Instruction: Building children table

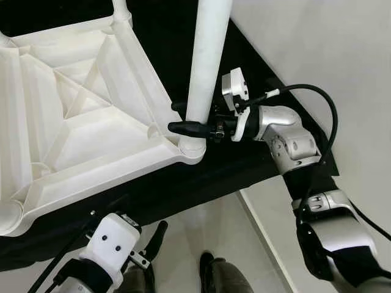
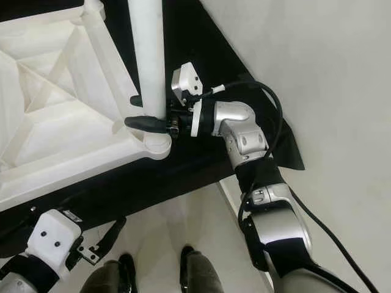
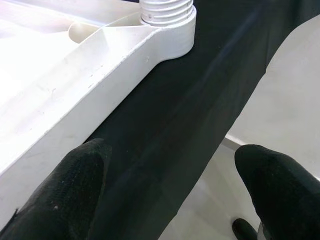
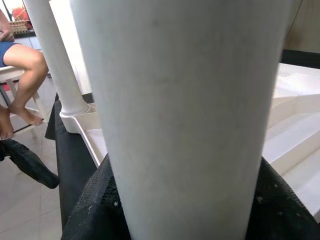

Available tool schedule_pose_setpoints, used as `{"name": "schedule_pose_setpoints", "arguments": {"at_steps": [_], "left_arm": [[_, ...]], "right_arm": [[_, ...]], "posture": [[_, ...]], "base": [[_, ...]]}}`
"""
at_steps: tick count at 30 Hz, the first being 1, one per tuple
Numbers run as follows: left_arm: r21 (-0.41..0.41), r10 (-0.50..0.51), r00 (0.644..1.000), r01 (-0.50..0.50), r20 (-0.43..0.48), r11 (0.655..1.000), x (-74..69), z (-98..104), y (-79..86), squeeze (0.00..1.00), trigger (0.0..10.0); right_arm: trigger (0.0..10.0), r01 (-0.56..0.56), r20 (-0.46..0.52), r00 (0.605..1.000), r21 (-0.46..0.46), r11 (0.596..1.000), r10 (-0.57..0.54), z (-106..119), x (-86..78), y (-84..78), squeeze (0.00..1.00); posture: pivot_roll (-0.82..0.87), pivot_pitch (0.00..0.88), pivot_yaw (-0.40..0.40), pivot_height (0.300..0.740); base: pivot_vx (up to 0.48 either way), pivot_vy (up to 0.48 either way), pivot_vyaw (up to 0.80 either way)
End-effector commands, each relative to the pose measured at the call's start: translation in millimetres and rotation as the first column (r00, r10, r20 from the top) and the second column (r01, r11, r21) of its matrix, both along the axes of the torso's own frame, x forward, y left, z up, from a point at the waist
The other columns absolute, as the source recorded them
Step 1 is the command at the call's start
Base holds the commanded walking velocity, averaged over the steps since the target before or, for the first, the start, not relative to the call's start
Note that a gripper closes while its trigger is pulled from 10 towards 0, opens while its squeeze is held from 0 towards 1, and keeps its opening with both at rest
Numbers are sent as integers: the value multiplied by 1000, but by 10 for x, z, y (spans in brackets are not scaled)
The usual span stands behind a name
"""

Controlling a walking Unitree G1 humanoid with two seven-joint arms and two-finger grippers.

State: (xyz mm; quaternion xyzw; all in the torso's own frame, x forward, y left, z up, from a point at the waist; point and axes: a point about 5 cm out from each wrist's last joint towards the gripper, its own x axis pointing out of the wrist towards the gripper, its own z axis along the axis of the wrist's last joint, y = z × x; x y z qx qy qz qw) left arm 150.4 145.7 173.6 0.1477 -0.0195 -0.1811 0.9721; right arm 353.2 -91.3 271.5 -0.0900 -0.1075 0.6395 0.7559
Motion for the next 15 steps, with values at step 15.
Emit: {"name": "schedule_pose_setpoints", "arguments": {"at_steps": [15], "left_arm": [[-81,36,999,-39,-32,996,44,-173,39,0,10000]], "right_arm": [[0,805,-311,539,-82,588,-782,-928,-450,66,0]], "posture": [[-94,227,-78,740]], "base": [[0,0,0]]}}
